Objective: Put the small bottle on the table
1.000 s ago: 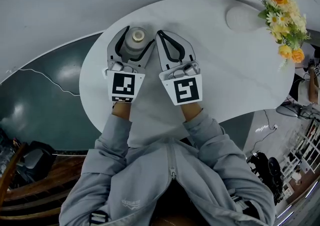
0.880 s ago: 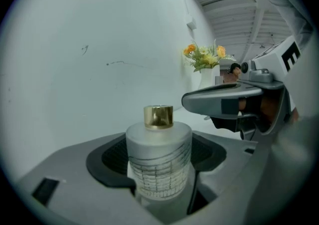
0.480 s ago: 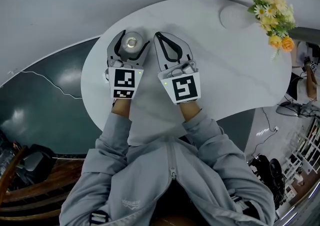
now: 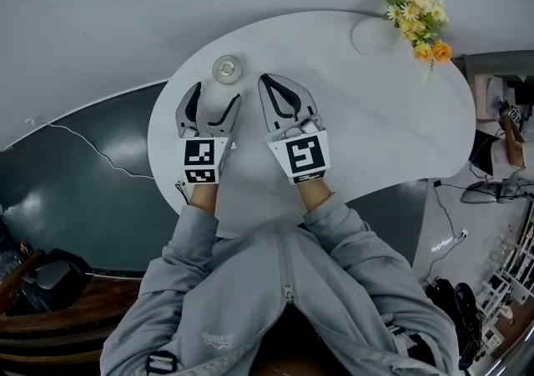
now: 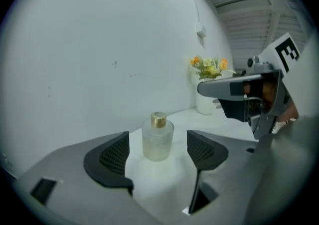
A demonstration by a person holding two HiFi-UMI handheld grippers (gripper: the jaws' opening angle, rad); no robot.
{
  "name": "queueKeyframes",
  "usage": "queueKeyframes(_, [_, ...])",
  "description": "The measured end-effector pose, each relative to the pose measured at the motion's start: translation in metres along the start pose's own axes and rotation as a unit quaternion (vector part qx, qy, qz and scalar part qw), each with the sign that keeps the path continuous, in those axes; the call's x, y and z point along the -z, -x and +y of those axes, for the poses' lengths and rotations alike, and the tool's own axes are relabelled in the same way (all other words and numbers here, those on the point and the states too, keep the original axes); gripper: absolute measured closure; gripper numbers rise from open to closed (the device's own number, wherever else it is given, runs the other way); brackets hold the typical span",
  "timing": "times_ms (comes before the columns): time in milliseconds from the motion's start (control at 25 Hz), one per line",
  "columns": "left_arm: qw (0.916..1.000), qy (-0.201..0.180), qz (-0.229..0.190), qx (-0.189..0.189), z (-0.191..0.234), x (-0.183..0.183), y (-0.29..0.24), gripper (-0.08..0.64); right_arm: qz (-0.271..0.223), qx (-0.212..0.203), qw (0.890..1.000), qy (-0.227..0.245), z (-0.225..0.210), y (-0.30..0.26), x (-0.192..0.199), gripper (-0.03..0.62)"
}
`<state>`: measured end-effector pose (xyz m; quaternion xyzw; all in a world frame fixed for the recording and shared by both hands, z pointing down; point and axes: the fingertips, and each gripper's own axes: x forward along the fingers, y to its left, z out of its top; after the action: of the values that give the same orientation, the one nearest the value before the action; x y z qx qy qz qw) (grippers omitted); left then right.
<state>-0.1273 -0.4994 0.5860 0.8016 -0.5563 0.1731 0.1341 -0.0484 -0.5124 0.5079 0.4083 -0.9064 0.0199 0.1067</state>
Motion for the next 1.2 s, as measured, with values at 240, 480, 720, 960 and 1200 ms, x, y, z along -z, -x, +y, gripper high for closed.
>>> queueKeyframes(240, [0.9957, -0.017, -0.087, -0.027, -0.007, -0.064, 0.068, 0.419, -0.028, -0.001, 1.0, 0.014, 0.027, 0.033, -0.042, 0.566])
queueKeyframes(480, [0.9882, -0.032, -0.143, -0.047, -0.027, -0.118, 0.129, 0.551, -0.058, -0.008, 0.997, 0.047, 0.049, 0.07, -0.085, 0.566])
queueKeyframes(720, [0.9885, -0.008, -0.14, -0.056, -0.044, -0.141, 0.175, 0.552, -0.08, 0.011, 0.996, 0.035, 0.05, 0.11, -0.129, 0.566])
queueKeyframes(960, [0.9825, -0.001, -0.172, -0.071, -0.056, -0.167, 0.225, 0.552, -0.088, 0.017, 0.996, 0.016, 0.058, 0.146, -0.152, 0.566])
queueKeyframes(1200, [0.9813, -0.008, -0.175, -0.08, -0.069, -0.171, 0.251, 0.552, -0.092, 0.032, 0.995, 0.017, 0.059, 0.18, -0.163, 0.566])
